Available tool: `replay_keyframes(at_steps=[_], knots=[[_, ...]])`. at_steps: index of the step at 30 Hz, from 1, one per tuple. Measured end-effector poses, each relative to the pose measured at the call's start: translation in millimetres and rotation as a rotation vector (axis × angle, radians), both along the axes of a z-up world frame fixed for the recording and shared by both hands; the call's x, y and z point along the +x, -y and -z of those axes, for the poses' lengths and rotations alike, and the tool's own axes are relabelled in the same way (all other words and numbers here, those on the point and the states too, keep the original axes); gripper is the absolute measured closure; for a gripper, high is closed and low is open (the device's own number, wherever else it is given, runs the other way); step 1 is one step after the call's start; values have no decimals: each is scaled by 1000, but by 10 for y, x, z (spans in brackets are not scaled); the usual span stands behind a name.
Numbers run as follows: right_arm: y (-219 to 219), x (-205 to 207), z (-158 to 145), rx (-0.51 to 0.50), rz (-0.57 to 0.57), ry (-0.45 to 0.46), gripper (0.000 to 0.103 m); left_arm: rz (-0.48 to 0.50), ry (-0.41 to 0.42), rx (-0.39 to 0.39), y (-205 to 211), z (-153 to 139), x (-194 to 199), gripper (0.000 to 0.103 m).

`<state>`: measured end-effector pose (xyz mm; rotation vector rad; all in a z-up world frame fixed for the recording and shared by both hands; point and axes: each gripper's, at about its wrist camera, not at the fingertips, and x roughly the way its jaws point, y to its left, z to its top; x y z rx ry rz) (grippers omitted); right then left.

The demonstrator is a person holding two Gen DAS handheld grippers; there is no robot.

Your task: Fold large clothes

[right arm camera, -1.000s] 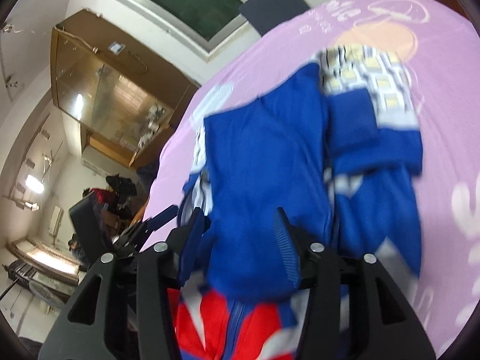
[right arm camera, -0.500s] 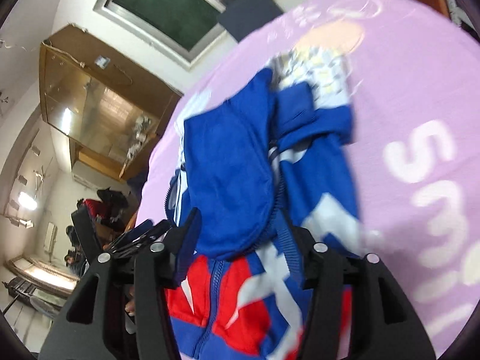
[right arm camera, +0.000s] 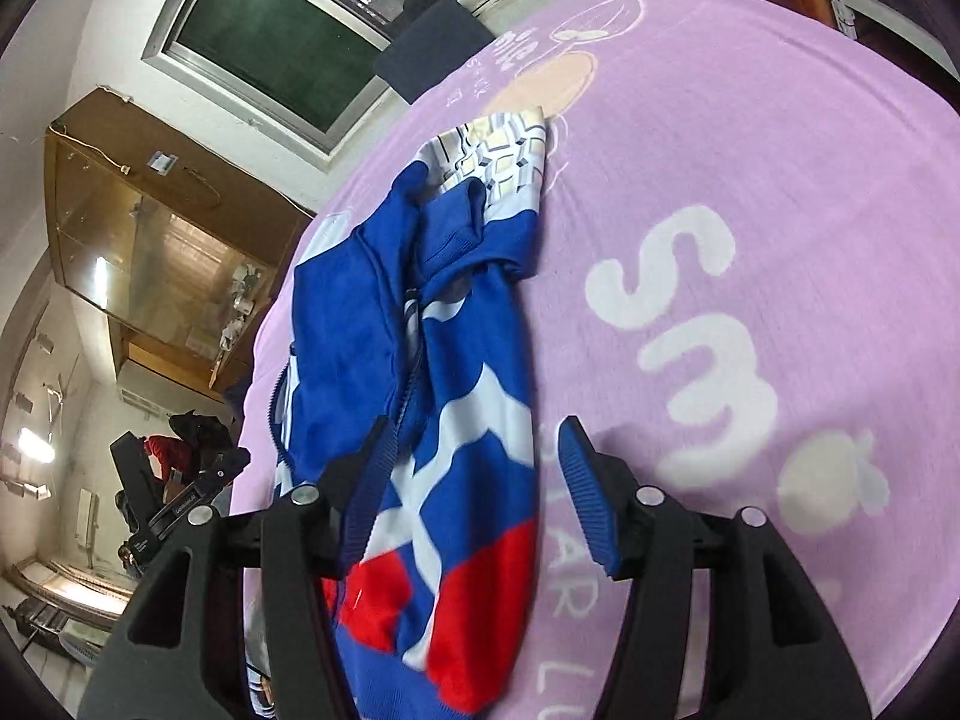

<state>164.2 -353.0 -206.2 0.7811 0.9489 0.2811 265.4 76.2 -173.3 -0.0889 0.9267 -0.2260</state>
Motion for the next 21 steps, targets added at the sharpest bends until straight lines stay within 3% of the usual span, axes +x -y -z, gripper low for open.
replay_keyframes(at_steps=[6, 15, 21], knots=[[-80, 333, 111, -4, -22, -35, 47, 24, -90, -68, 16, 238, 317, 12], [-117, 805, 224, 55, -42, -47, 47, 48, -87, -190, -3, 236, 763, 13], [-167, 796, 265, 97, -66, -51, 48, 118, -88, -275, 33, 242, 609, 14]])
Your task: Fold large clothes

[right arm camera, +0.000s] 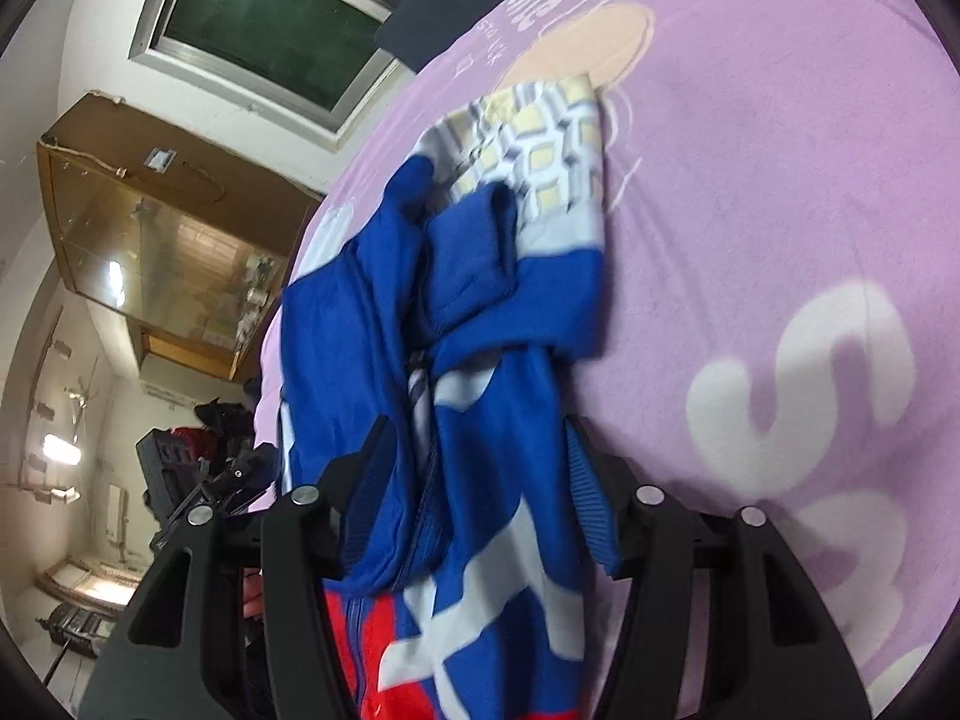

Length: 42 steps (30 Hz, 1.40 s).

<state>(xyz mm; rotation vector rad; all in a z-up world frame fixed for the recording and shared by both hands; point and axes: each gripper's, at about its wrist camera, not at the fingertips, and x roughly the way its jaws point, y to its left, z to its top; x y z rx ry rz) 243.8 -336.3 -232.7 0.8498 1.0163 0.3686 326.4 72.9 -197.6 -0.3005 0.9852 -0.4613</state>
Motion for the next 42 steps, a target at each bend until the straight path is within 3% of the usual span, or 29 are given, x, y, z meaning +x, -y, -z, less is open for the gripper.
replay_keyframes(at_steps=[14, 22, 26, 42], knots=[[-289, -1117, -54, 16, -131, 9, 49, 160, 2, -14, 161, 69, -1268, 14], [-401, -1669, -94, -18, -170, 53, 49, 164, 23, -16, 204, 114, -1607, 14], [-453, -1689, -113, -52, -175, 77, 49, 154, 47, 27, 242, 112, -1633, 17], [-537, -1471, -84, -21, -183, 65, 52, 140, 148, 197, 414, 148, -1726, 18]])
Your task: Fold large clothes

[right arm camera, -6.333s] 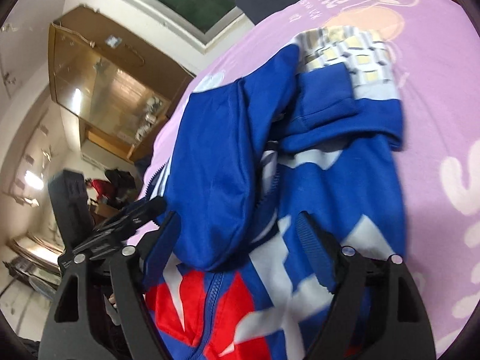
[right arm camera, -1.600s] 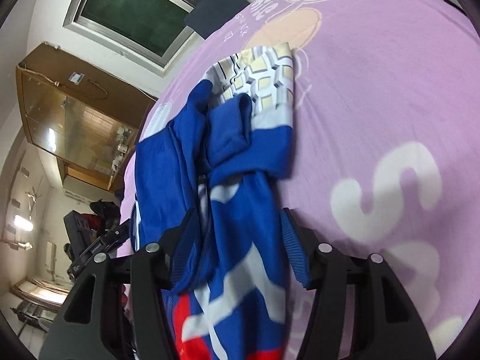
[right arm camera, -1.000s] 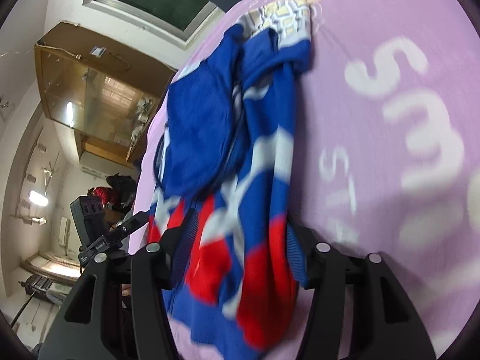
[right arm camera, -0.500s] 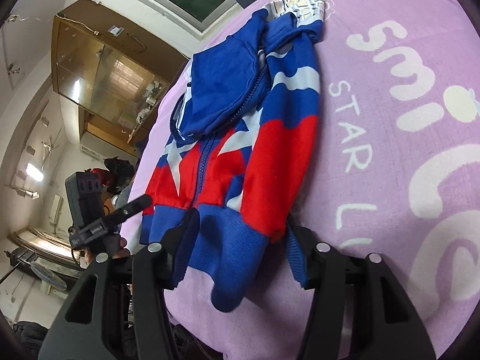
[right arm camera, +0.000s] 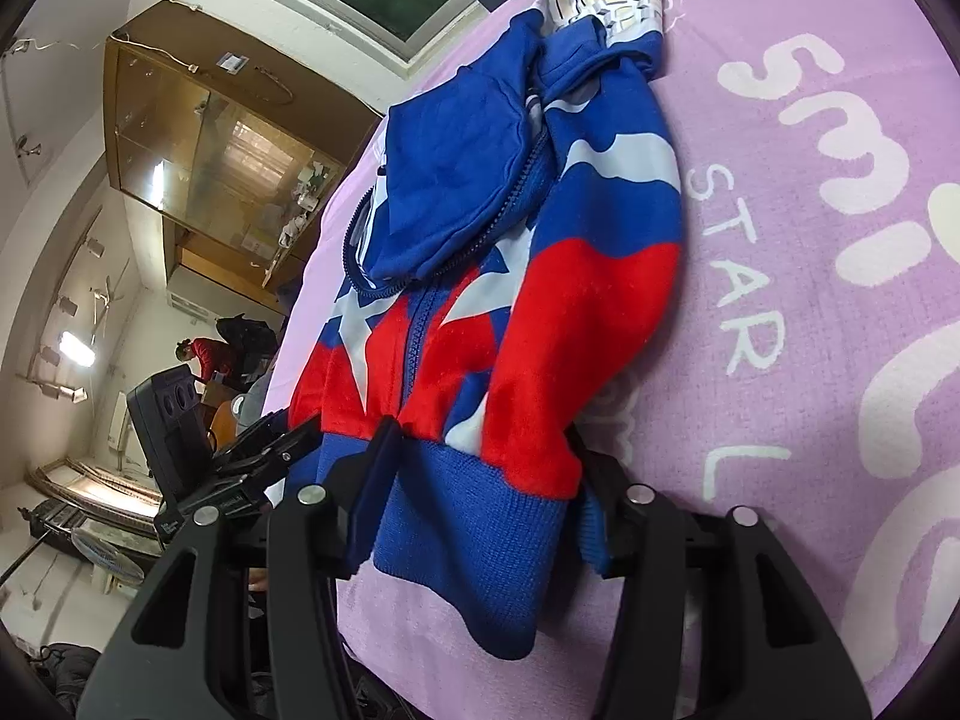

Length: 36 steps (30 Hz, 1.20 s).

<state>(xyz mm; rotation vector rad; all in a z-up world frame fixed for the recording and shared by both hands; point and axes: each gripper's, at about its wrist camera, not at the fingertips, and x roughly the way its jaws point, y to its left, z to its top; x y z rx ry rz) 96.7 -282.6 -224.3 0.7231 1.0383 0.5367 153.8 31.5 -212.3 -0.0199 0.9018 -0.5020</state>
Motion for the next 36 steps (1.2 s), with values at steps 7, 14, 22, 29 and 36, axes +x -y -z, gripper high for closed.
replay_keyframes(at_steps=[7, 14, 22, 29, 36], knots=[[-4, -24, -16, -9, 4, 17, 50, -6, 13, 17, 10, -2, -23, 18], [-4, -39, -28, -17, 6, 32, 49, -21, 19, 20, -4, 0, -54, 22], [10, -91, -32, -27, 3, 17, 51, -17, -20, -53, -134, -22, -57, 29], [63, -131, 44, -26, 33, -6, 78, -13, -36, -76, -135, -42, -37, 58], [88, -194, -37, 9, 32, 21, 81, -75, -64, -136, -367, -133, 0, 93]])
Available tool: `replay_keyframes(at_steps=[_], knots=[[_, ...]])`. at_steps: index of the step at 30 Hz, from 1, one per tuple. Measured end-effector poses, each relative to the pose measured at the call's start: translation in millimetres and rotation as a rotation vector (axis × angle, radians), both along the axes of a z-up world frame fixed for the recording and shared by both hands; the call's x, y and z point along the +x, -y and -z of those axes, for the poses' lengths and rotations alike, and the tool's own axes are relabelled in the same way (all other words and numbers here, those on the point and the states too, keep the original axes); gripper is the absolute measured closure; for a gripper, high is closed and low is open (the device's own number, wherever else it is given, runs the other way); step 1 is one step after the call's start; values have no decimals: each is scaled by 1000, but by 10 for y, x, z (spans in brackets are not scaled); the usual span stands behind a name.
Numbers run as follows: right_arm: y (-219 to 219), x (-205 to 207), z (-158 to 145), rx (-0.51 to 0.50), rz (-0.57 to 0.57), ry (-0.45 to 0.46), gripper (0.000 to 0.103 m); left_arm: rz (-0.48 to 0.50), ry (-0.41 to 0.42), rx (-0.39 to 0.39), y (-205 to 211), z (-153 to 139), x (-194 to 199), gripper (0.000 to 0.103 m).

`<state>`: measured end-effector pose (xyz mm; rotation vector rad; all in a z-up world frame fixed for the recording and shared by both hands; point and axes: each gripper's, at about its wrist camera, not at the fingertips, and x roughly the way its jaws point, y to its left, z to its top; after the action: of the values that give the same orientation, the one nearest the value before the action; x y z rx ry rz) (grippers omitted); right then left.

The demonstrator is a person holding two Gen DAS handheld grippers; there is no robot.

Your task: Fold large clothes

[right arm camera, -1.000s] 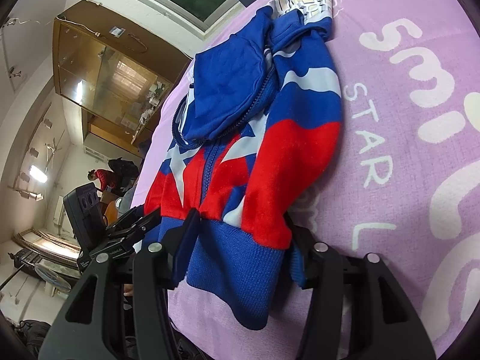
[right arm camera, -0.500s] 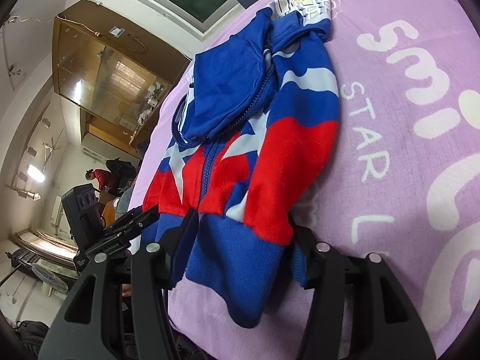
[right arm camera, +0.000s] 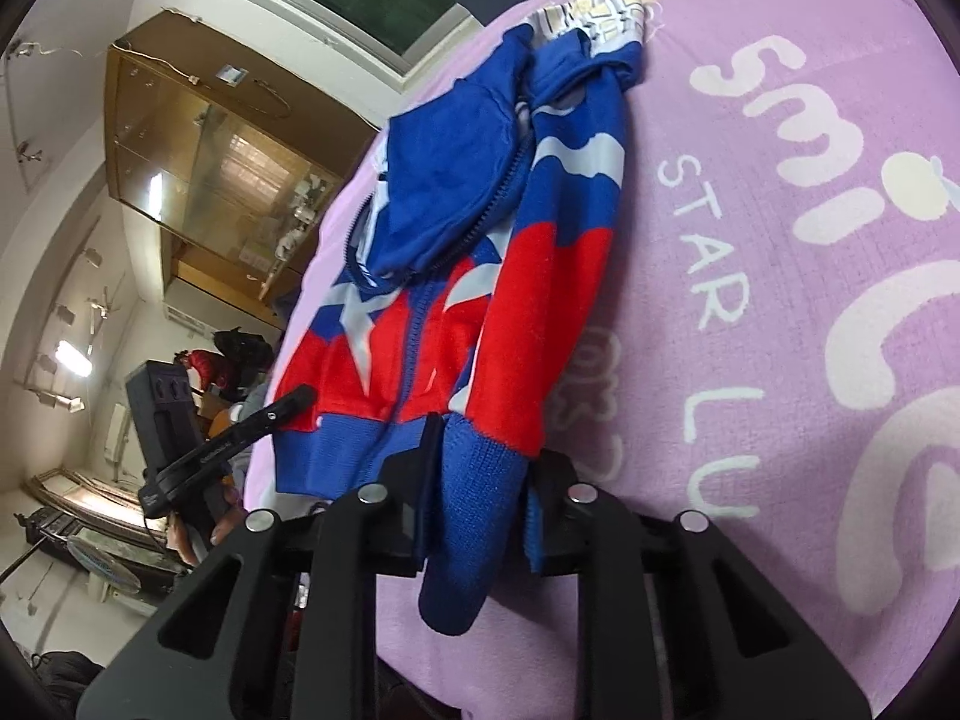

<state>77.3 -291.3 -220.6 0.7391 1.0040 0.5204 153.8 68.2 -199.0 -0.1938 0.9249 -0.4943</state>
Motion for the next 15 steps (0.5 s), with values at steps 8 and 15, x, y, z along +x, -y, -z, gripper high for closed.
replay_keyframes(at_steps=[8, 15], knots=[[74, 22, 109, 53, 0, -45, 80, 17, -48, 4, 50, 117, 43, 80], [58, 15, 106, 47, 1, -41, 80, 29, -43, -15, 57, 131, 21, 79]])
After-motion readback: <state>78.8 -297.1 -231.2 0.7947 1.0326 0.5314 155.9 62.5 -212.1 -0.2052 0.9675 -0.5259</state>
